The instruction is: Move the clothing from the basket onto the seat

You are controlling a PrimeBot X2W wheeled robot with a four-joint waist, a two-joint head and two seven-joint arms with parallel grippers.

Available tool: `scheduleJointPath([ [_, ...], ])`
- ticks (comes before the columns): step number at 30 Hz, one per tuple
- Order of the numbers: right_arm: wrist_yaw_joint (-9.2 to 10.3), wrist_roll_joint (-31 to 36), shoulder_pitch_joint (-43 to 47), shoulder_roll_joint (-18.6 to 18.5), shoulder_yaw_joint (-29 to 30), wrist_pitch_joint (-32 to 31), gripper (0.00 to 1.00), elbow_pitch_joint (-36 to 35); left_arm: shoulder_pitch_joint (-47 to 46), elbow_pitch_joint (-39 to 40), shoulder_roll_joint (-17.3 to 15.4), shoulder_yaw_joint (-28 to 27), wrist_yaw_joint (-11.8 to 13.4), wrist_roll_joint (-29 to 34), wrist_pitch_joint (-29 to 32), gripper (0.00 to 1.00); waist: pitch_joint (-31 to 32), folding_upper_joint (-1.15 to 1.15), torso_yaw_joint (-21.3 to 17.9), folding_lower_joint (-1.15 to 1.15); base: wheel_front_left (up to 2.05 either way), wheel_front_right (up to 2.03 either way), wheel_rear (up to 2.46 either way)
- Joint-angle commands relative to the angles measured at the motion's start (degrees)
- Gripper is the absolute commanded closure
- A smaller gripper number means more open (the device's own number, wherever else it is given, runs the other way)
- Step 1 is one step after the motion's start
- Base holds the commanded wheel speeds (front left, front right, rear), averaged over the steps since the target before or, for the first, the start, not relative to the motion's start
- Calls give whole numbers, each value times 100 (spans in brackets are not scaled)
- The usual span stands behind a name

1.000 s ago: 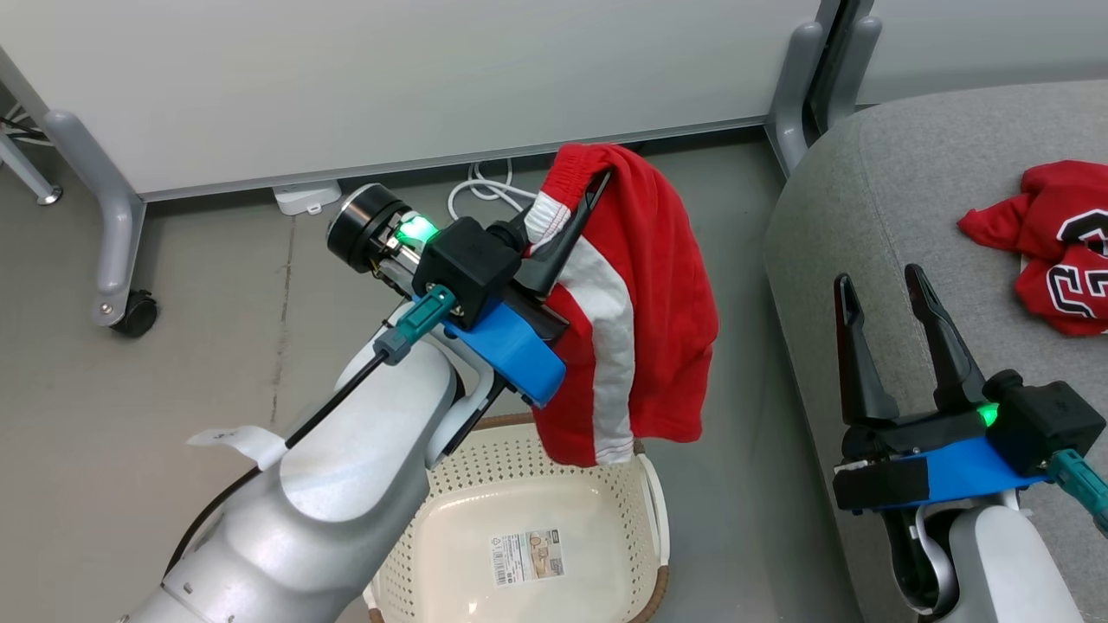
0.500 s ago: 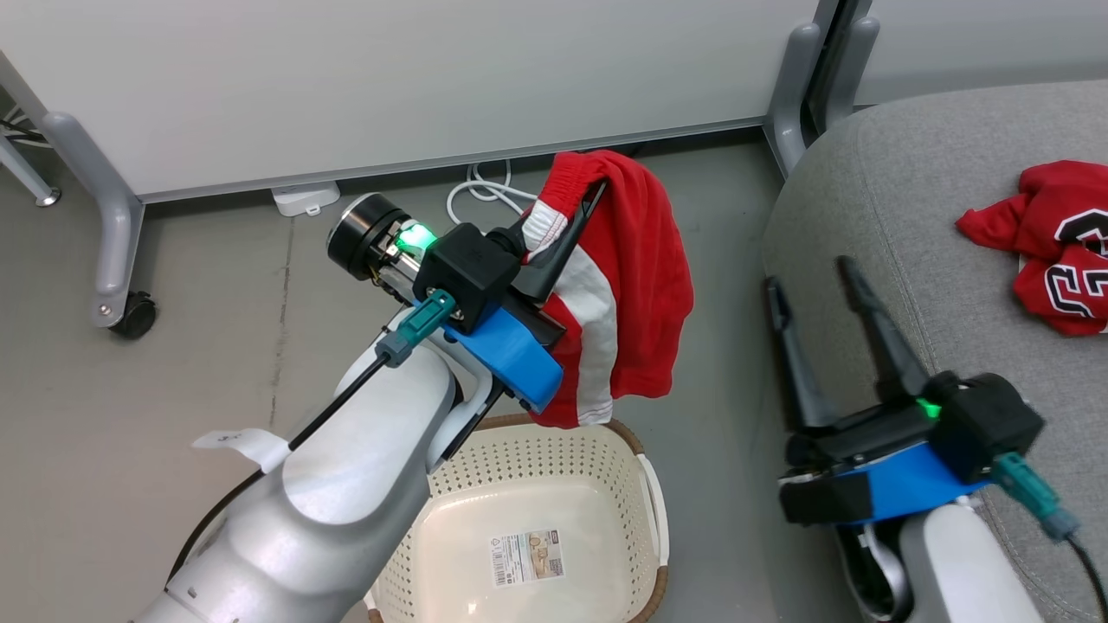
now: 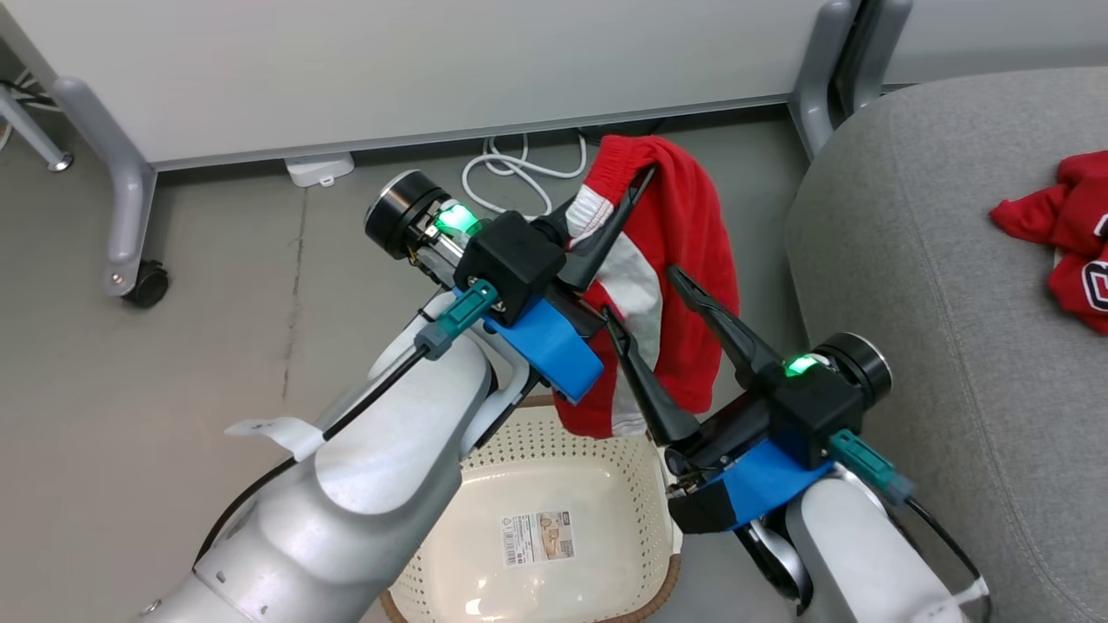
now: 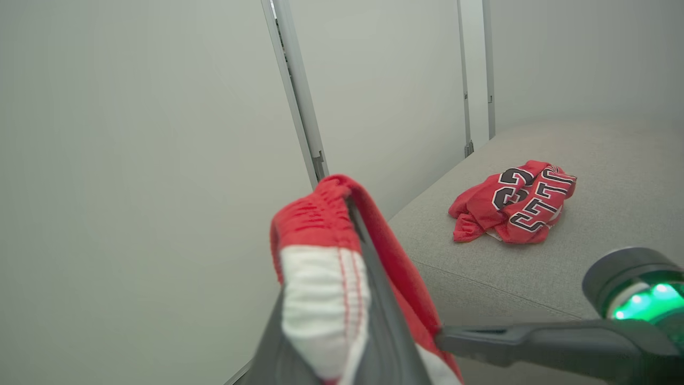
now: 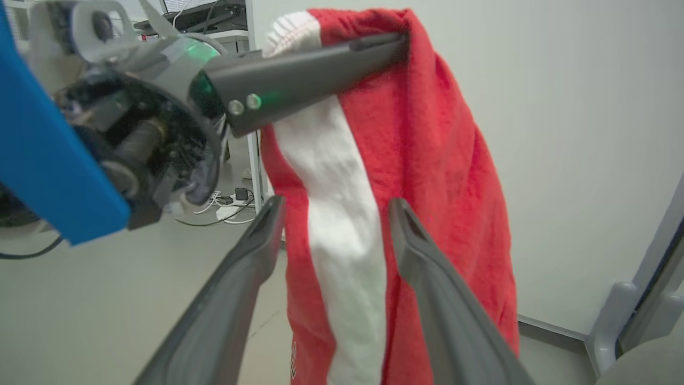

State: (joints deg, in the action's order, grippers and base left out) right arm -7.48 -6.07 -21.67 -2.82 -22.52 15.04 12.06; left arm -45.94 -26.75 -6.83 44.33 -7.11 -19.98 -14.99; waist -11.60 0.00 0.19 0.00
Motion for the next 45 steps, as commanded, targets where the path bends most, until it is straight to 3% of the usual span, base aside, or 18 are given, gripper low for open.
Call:
scheduleJointPath([
  [1, -3, 91, -160, -14, -18, 21, 0, 157, -99, 21, 24, 10, -32, 35, -29, 100, -46, 0, 62, 0, 0, 0, 0],
  [10, -3, 545, -587, -13, 168, 21, 0, 743, -219, 88, 175, 106, -25, 25, -29, 100, -192, 0, 233, 0, 0, 0, 0],
  [26, -3, -99, -1102, -14, -56, 21, 0, 1467, -344, 230, 373, 256, -33, -53, -29, 100, -352, 0, 489, 0, 0, 0, 0],
  [27, -3, -111, -1115, -14, -47, 21, 62, 1476, -333, 239, 380, 261, -33, -57, -29, 100, -351, 0, 498, 0, 0, 0, 0],
  [28, -3, -176, -1119, -13, -44, 21, 100, 1478, -318, 248, 385, 265, -33, -64, -29, 100, -346, 0, 507, 0, 0, 0, 0],
  [45, -3, -314, -1068, -14, -121, 21, 100, 1439, -216, 219, 396, 129, -34, 22, -29, 100, -333, 0, 503, 0, 0, 0, 0],
])
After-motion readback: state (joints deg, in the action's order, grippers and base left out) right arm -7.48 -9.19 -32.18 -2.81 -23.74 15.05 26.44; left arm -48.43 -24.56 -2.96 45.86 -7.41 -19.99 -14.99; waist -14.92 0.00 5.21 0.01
